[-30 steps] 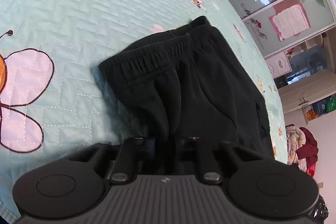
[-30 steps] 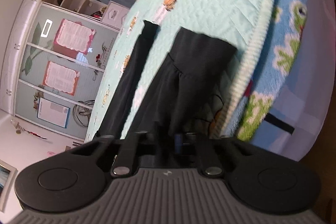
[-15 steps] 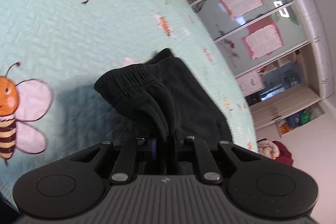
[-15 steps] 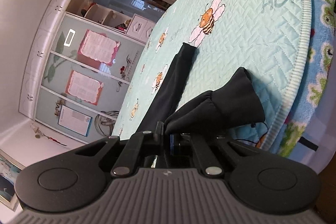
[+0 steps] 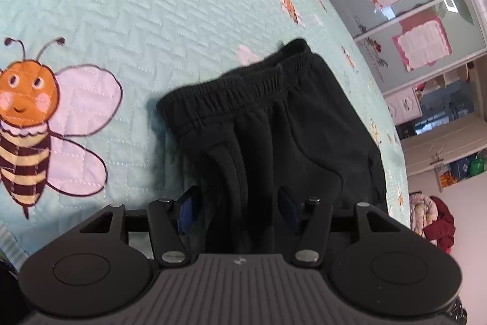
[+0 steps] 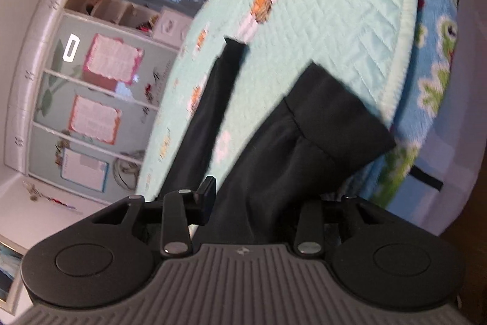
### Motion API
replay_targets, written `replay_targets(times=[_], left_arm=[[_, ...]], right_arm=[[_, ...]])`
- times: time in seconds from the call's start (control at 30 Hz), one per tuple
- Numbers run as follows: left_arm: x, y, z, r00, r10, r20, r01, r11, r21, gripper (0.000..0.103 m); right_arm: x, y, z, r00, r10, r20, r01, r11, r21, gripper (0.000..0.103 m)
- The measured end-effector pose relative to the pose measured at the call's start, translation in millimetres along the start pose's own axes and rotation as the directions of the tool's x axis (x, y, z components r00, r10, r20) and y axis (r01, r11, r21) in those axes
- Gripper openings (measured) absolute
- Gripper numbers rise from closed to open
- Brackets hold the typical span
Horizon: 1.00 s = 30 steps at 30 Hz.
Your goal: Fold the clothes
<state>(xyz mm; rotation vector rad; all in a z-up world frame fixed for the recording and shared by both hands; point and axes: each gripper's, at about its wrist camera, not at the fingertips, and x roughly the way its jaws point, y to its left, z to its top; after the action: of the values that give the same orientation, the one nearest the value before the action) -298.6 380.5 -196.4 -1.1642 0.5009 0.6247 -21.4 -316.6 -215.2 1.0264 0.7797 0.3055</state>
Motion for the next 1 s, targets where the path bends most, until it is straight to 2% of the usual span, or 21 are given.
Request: replay_targets(times=[0.03,0.07,0.1,0.17,0.3,0.47,0.77,1.0], left_arm=[[0,0,-1,1.000,-0.008,0.001,0.008,1.000,0.012,0.020],[-3,-2,-2,1.000,-0.019,0.009,0.018,0.999,0.026,0.013],[-7,-4,-2,0.999,-0.028,0.026,0.027,0.999,0.036,0.013],[-16,-10,0,0.997,-0.059,0.057,0.057,0.998,0.039,0.013],[-30,-27,11,0.988,-0.128,0.088,0.125,0.991,0.037,0.013],[-35,-58,29,0.982,-0.157,0.103,0.150,0.986,0.072,0.012],[-30,-113,66,0.968,-0.201,0.148,0.187,0.977,0.102,0.012],[3,-136,82,0.968,-0.193,0.157,0.173,0.976,0.133,0.011]], right_arm=[[1,0,-2,1.000,-0.002,-0.006,0.002,1.000,-0.007,0.037],[2,0,-4,1.000,-0.004,-0.013,0.004,1.000,-0.013,0.023],[2,1,-4,1.000,-0.002,-0.011,0.002,1.000,-0.026,0.008],[-4,9,-1,1.000,0.012,0.014,-0.012,0.998,-0.058,0.003],[-14,28,17,0.997,0.067,0.048,-0.064,0.996,-0.060,0.003],[-10,57,34,0.995,0.085,0.061,-0.079,0.993,-0.089,0.003],[37,116,69,0.990,0.123,0.063,-0.119,0.990,-0.073,0.003],[81,153,86,0.991,0.120,0.059,-0.114,0.989,-0.093,0.003]])
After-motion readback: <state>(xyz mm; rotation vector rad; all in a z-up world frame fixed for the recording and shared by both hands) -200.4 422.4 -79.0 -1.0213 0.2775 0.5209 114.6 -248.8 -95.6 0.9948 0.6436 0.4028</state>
